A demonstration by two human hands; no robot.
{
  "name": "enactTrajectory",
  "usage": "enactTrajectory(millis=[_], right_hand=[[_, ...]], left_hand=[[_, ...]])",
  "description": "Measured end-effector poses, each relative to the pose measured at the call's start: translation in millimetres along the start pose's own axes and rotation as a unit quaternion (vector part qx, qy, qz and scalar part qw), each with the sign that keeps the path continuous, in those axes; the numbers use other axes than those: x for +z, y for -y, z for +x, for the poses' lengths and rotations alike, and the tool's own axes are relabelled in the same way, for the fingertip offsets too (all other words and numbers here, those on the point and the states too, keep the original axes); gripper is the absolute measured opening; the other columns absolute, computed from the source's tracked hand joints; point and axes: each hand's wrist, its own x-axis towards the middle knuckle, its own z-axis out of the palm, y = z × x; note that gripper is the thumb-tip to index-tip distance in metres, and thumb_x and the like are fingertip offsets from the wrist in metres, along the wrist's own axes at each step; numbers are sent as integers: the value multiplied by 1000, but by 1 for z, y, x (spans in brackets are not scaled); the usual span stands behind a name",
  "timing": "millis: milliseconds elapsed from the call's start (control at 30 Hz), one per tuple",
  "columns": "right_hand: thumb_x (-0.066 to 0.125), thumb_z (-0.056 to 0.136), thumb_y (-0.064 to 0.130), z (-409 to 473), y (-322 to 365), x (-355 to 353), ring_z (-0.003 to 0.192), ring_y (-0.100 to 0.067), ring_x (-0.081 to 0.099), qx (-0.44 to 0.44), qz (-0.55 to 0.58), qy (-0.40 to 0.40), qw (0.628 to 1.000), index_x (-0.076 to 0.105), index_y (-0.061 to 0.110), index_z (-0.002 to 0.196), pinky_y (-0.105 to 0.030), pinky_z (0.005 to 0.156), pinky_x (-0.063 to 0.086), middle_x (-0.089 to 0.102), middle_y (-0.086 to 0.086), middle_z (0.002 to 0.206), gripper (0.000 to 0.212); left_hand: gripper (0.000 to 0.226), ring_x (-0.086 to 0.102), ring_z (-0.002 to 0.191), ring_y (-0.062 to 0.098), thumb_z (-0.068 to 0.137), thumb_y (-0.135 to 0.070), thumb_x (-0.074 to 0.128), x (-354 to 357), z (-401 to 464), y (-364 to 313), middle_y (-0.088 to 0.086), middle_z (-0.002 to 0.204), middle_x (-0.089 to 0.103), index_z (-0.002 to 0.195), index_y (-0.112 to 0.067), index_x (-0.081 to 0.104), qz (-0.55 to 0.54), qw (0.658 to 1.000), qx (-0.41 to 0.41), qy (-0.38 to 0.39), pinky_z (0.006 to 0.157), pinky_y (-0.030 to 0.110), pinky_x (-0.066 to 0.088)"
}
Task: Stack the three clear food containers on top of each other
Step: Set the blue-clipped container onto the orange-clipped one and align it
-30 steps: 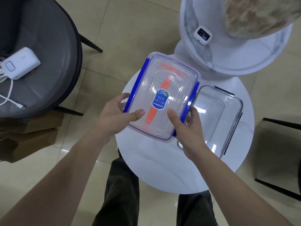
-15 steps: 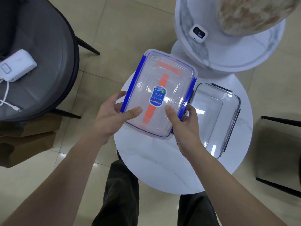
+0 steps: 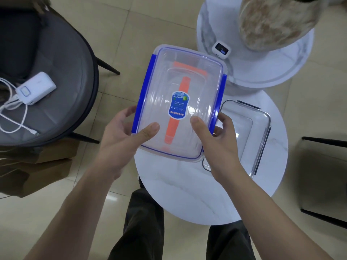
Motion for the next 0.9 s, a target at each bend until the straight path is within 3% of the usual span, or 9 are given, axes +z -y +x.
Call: enactTrajectory(millis=[100, 233, 467, 667, 767, 900], right_hand=[[80, 80, 38, -15, 15, -11, 83, -9, 75, -14, 10, 5, 1000, 49, 34, 126, -17, 62, 57, 72, -5, 113, 55], [80, 79, 39, -29, 30, -30, 92, -14, 75, -22, 27, -2, 999, 52, 34, 123, -19, 65, 58, 72, -4, 114, 53], [80, 79, 35, -39, 39, -74, 94, -17, 77, -30, 35, -30, 998, 59, 28, 125, -26, 67, 61, 76, -2, 113, 51], [79, 81, 32, -39, 37, -117, 96, -17, 77, -45, 32, -50, 997, 65, 22, 124, -22, 66, 59, 77, 0, 113, 46], [78, 83, 31, -39, 32, -135, 96, -18, 77, -46, 32, -61, 997, 66, 21, 122, -25, 68, 60, 77, -1, 112, 42], [82, 79, 38, -39, 21, -157, 101, -24, 76, -37, 33, -76, 996, 66, 21, 121, -40, 79, 64, 77, -4, 114, 48]], left_hand=[[80, 78, 91, 8, 69, -31, 77, 7, -18, -13, -14, 99, 79, 143, -22, 46, 0, 1000, 14, 0, 61, 23, 62], [80, 78, 92, 10, 68, -32, 76, 24, -40, -29, -13, 101, 79, 142, -22, 47, -10, 1000, 24, 0, 61, 23, 62], [88, 77, 91, 6, 57, -51, 75, 64, -63, -36, -19, 100, 77, 138, -30, 49, 17, 999, 34, 9, 64, 25, 64], [80, 75, 107, 18, 66, -51, 74, 101, -68, -32, -8, 118, 75, 140, -31, 51, 45, 997, 36, 50, 80, 45, 65], [72, 75, 106, 15, 68, -48, 73, 117, -68, -28, -9, 116, 76, 136, -30, 56, 46, 996, 37, 73, 78, 39, 65], [70, 74, 101, 4, 65, -50, 72, 139, -69, -20, -15, 109, 76, 130, -29, 59, 49, 994, 30, 89, 69, 24, 63]])
